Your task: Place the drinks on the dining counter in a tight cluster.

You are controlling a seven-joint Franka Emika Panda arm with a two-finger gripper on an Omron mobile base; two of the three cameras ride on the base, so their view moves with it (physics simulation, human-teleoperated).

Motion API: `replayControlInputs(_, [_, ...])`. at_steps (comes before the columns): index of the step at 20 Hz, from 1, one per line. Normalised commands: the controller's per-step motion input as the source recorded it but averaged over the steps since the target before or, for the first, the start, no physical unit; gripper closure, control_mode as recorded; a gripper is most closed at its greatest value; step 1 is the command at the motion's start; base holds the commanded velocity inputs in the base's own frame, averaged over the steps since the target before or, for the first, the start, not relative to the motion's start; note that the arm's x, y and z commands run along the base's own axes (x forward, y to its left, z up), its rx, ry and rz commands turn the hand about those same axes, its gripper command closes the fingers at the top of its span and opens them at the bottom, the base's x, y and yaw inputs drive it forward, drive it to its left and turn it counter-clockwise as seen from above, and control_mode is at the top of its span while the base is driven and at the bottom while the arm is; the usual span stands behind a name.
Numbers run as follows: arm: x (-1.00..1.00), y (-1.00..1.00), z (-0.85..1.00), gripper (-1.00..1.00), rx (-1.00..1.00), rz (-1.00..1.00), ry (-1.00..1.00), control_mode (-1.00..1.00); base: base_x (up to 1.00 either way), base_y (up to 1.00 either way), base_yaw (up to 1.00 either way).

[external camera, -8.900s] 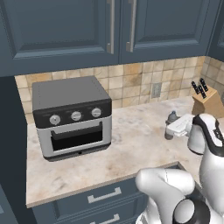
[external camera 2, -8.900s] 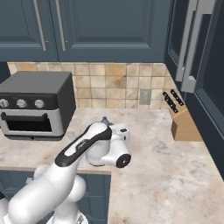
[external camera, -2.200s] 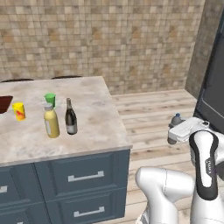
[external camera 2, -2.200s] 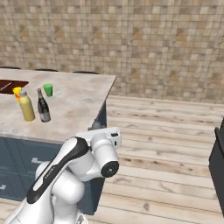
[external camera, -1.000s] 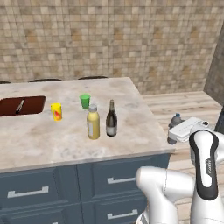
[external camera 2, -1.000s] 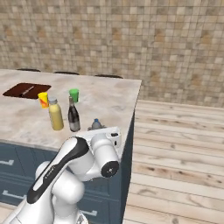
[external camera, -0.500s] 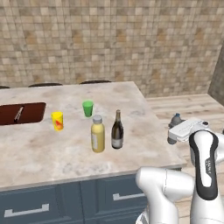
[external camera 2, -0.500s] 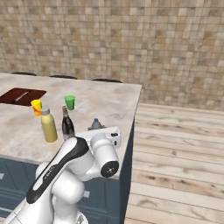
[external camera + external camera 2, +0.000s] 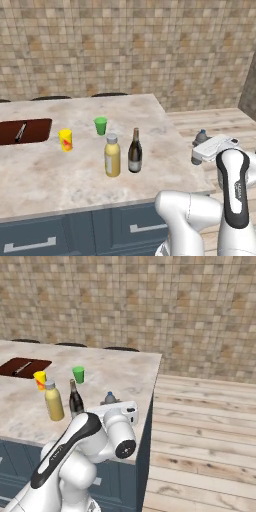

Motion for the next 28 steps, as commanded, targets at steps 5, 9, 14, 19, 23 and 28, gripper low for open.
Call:
replayControlInputs(5, [0.00,0.00,0.00,1.00,0.00,0.00,0.00,1.00,0.27,0.06,0.00])
replayControlInputs(9, [0.00,0.00,0.00,1.00,0.00,0.00,0.00,1.00,0.05,0.02,0.00])
replayControlInputs(14, [0.00,0.00,0.00,1.00,0.00,0.00,0.00,1.00,0.00,0.00,0.00])
replayControlInputs(19, [0.01,0.00,0.05,1.00,0.01,0.05,0.07,-1.00,-0.01,0.00,0.00])
replayControlInputs(23, [0.10,0.05,0.21,1.00,0.00,0.17,0.28,-1.00,0.00,0.00,0.00])
replayControlInputs(28, [0.01,0.10,0.15,1.00,0.03,0.23,0.26,-1.00,0.00,0.00,0.00])
